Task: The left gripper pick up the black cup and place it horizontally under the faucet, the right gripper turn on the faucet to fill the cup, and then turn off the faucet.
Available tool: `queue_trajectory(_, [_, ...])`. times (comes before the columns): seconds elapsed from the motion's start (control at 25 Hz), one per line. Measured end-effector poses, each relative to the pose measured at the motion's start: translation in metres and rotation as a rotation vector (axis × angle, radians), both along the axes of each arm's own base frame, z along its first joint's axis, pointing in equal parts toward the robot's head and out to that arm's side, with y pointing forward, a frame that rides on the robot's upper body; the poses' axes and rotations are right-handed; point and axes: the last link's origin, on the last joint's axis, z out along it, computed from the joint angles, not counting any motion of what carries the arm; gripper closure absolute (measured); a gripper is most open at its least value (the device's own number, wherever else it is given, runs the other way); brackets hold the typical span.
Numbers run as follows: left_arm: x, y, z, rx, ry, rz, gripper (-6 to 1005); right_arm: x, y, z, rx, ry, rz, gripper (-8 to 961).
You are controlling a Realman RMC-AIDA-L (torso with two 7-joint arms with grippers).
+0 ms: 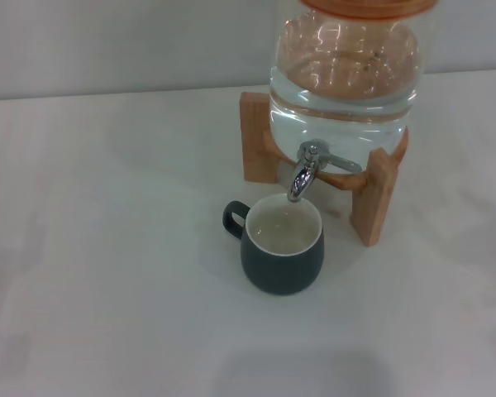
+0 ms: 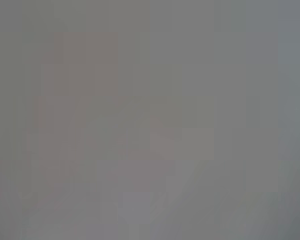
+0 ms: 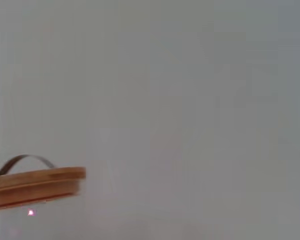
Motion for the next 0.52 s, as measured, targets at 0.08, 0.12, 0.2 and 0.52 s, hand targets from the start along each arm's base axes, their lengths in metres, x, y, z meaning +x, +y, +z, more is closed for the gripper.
queue_trajectory(0.08, [0.000,0.002,0.004,0.001,0.001,-0.004,390,0.004,-0.004,-0.006,0.014,0.002,-0.015,132])
queue_trajectory(0.12, [-0.001,0.003,0.006,0.002,-0.001,-0.006,390,0.005,-0.005,-0.008,0.017,0.001,-0.019,132])
queue_trajectory(0.2, [-0.001,0.004,0.010,0.003,-0.016,-0.013,390,0.008,-0.008,-0.015,0.034,0.008,-0.031,132])
queue_trajectory(0.52, [0.002,0.002,0.032,0.009,-0.044,-0.063,390,0.013,-0.015,-0.028,0.077,0.002,-0.060,132])
